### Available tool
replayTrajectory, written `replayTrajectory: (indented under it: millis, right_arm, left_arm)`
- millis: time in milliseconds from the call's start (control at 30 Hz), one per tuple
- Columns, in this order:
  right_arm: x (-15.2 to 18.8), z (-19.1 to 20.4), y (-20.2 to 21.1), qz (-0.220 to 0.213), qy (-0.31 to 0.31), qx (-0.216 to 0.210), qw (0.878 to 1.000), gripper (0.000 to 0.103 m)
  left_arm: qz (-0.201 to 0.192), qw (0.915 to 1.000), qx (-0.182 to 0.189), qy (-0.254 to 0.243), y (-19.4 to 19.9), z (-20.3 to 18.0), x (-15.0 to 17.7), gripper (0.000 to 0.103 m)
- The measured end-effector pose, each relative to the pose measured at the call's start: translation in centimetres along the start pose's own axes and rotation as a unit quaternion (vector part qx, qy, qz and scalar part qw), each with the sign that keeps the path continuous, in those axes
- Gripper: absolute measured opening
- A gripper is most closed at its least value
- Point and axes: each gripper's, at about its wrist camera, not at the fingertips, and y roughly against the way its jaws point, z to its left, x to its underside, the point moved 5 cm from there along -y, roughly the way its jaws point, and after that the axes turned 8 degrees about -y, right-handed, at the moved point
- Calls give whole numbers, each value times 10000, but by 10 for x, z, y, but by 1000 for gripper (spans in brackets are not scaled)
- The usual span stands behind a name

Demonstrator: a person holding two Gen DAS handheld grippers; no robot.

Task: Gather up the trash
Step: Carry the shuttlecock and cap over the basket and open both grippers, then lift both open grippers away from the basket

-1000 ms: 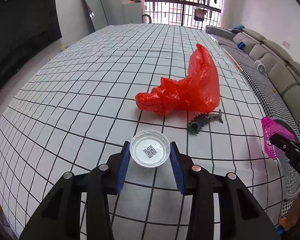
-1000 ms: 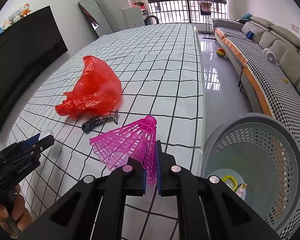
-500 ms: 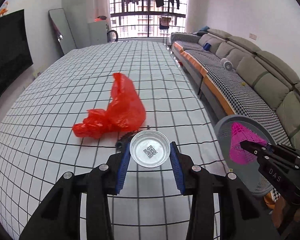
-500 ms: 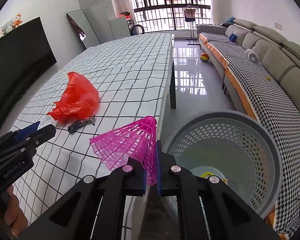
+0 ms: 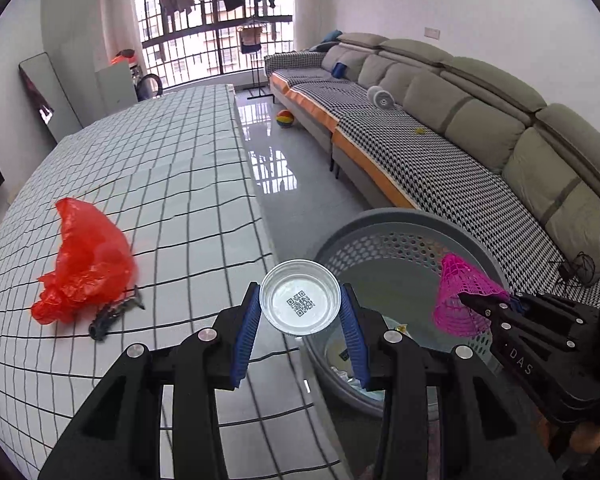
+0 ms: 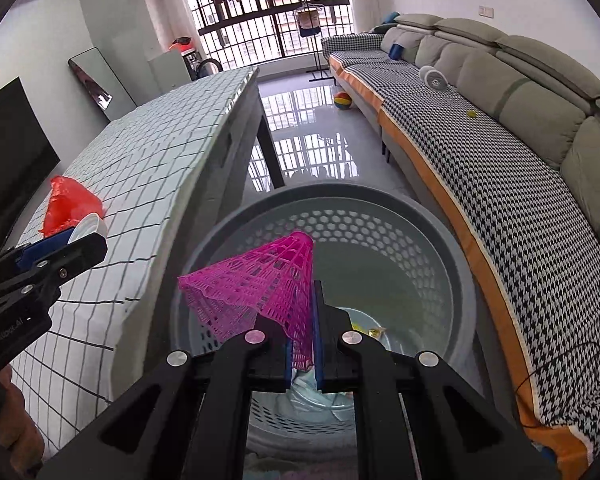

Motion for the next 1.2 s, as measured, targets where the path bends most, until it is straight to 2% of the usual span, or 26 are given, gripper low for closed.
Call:
replayTrajectory:
  millis: [300, 700, 767, 833, 900, 1200]
  right_arm:
    - [7, -35, -22, 282, -145, 158, 9994, 8]
    - [4, -46, -34, 385, -138, 233, 9989, 10]
    - [4, -47, -34, 373, -153, 240, 9989, 15]
    - [3, -49, -32, 339, -157, 240, 9990, 33]
    - [2, -49, -29, 244, -166, 238, 9993, 42]
    - [2, -49, -26, 217, -221, 163, 9994, 45]
  left_arm:
    - [340, 9991, 170, -191, -32, -33, 3, 39]
    - [571, 9980, 208, -178, -49, -38, 3, 40]
    - [592, 9979, 203, -178, -50, -38, 3, 42]
    - [585, 9980, 170, -181, -50, -39, 2, 55]
    - [557, 9982, 150, -188, -49, -40, 1, 58]
    - [569, 9982, 79, -168, -48, -41, 2, 62]
